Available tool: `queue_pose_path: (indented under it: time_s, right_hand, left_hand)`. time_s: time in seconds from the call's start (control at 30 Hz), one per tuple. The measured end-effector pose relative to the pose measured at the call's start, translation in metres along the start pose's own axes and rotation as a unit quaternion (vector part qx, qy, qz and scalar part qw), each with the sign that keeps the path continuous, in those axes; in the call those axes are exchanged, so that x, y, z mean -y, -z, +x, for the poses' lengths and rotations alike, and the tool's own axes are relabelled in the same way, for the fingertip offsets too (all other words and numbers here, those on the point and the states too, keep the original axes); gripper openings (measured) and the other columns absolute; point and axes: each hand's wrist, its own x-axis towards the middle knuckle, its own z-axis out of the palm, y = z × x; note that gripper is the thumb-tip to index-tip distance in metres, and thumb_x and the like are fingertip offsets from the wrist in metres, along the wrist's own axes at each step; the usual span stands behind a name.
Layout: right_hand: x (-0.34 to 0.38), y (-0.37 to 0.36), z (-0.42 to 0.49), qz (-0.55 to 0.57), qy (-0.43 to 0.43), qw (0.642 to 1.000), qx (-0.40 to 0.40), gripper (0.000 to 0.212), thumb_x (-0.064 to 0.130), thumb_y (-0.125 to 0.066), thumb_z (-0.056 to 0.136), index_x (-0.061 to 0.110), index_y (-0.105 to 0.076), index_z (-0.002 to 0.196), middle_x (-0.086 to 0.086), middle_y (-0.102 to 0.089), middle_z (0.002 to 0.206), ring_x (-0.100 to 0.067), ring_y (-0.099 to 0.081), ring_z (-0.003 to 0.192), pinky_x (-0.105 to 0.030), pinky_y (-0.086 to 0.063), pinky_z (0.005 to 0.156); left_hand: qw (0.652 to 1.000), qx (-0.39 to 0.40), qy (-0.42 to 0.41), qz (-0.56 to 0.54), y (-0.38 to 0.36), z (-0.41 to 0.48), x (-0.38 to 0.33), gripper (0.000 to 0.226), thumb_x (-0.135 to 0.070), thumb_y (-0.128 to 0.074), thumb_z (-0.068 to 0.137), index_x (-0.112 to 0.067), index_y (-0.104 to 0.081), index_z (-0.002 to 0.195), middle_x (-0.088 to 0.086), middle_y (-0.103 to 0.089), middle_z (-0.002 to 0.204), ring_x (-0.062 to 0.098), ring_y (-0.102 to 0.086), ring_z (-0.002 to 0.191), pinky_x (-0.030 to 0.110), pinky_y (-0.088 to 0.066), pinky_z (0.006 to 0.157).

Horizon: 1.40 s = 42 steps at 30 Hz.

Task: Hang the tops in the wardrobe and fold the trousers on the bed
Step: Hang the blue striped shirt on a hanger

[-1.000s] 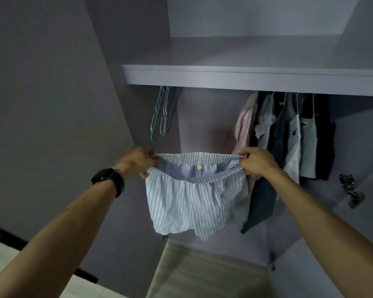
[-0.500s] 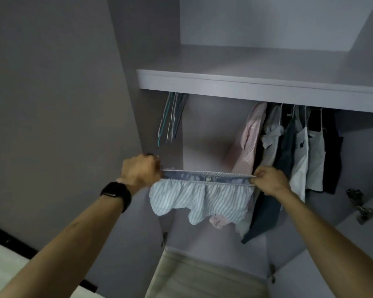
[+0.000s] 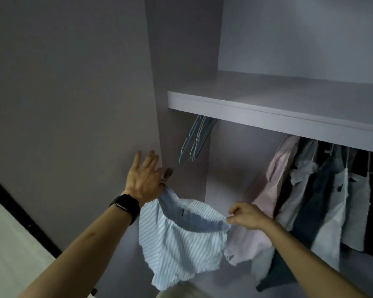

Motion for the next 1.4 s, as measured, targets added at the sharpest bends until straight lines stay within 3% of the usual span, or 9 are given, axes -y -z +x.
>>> queue_pose_path:
  time_s: [0.13, 0.33, 0.47, 0.6, 0.8, 1.0, 1.13, 1.27, 1.4]
  right_hand:
    - [0.041, 0.012, 0.035, 0.007, 0.047, 0.998, -0.029, 0.041, 0.041, -0.073, 0.088, 0.023, -0.063, 0.123, 0.003, -0.064, 0.124, -0.016, -0.061, 0.114, -0.024, -0.045, 0.097]
    - [0.113, 0.039, 0.114, 0.094, 0.086, 0.978, -0.164, 0.045, 0.045, -0.059, 0.097, 0.017, -0.055, 0.132, -0.006, -0.062, 0.133, -0.028, -0.058, 0.118, -0.027, -0.044, 0.089]
    - [0.136, 0.036, 0.167, 0.157, 0.063, 0.961, -0.219, 0.047, 0.044, -0.051, 0.102, 0.014, -0.048, 0.137, -0.012, -0.057, 0.138, -0.030, -0.057, 0.113, -0.026, -0.037, 0.083]
    - [0.153, 0.023, 0.208, 0.228, 0.030, 0.935, -0.269, 0.054, 0.047, -0.045, 0.104, 0.007, -0.046, 0.140, -0.017, -0.055, 0.141, -0.037, -0.057, 0.121, -0.035, -0.049, 0.093]
    - [0.163, -0.003, 0.238, 0.250, 0.004, 0.929, -0.271, 0.034, 0.028, -0.054, 0.099, 0.001, -0.063, 0.117, -0.021, -0.068, 0.120, -0.029, -0.061, 0.084, -0.033, -0.049, 0.070]
    - [0.165, -0.006, 0.228, 0.192, -0.007, 0.930, -0.315, 0.026, 0.027, -0.056, 0.090, 0.010, -0.069, 0.105, -0.015, -0.071, 0.115, -0.031, -0.067, 0.094, -0.031, -0.051, 0.074]
    - [0.165, 0.016, 0.212, 0.146, -0.037, 0.916, -0.371, 0.051, 0.046, -0.042, 0.098, 0.009, -0.067, 0.124, -0.019, -0.065, 0.128, -0.038, -0.063, 0.113, -0.036, -0.050, 0.093]
    - [0.170, 0.042, 0.182, 0.102, -0.035, 0.910, -0.399, 0.061, 0.053, -0.026, 0.104, 0.011, -0.069, 0.121, -0.021, -0.064, 0.129, -0.040, -0.061, 0.113, -0.041, -0.047, 0.094]
    - [0.148, 0.042, 0.136, 0.059, -0.036, 0.925, -0.375, 0.052, 0.051, -0.031, 0.103, 0.017, -0.070, 0.112, -0.022, -0.065, 0.123, -0.042, -0.060, 0.111, -0.042, -0.046, 0.090]
  left_hand:
    - [0.998, -0.020, 0.019, 0.049, 0.002, 0.011, 0.011, 0.063, -0.054, -0.045, 0.092, -0.030, -0.043, 0.150, 0.010, 0.001, 0.169, 0.026, 0.012, 0.155, 0.063, 0.017, 0.116]
    - [0.988, -0.123, 0.041, 0.082, -0.023, 0.028, 0.044, 0.087, -0.055, -0.051, 0.086, -0.023, -0.020, 0.161, 0.009, 0.013, 0.168, 0.026, 0.015, 0.154, 0.053, 0.028, 0.116]
    - [0.968, -0.164, 0.030, 0.186, -0.044, 0.037, 0.054, 0.095, -0.068, -0.035, 0.090, -0.019, 0.008, 0.159, 0.016, 0.032, 0.160, 0.034, 0.032, 0.147, 0.059, 0.034, 0.108]
    - [0.954, -0.201, 0.027, 0.220, -0.051, 0.044, 0.058, 0.092, -0.072, -0.025, 0.088, -0.023, 0.004, 0.160, 0.016, 0.026, 0.163, 0.033, 0.023, 0.152, 0.059, 0.036, 0.106]
    - [0.947, -0.240, 0.024, 0.212, -0.062, 0.045, 0.056, 0.086, -0.073, -0.024, 0.091, -0.027, -0.007, 0.161, 0.013, 0.018, 0.167, 0.032, 0.016, 0.154, 0.058, 0.024, 0.114]
    - [0.945, -0.242, 0.017, 0.219, -0.067, 0.043, 0.055, 0.084, -0.072, -0.021, 0.092, -0.026, -0.008, 0.161, 0.014, 0.016, 0.167, 0.033, 0.016, 0.154, 0.059, 0.022, 0.116]
    - [0.952, -0.228, 0.012, 0.205, -0.068, 0.041, 0.055, 0.084, -0.070, -0.023, 0.094, -0.023, -0.004, 0.161, 0.016, 0.020, 0.165, 0.034, 0.019, 0.153, 0.059, 0.029, 0.111]
    - [0.965, -0.202, 0.016, 0.168, -0.067, 0.039, 0.056, 0.085, -0.062, -0.030, 0.094, -0.019, -0.003, 0.161, 0.018, 0.026, 0.163, 0.035, 0.025, 0.150, 0.058, 0.037, 0.106]
    - [0.979, -0.166, 0.026, 0.119, -0.052, 0.035, 0.058, 0.086, -0.061, -0.040, 0.088, -0.025, -0.014, 0.161, 0.015, 0.021, 0.165, 0.033, 0.020, 0.153, 0.057, 0.031, 0.112]
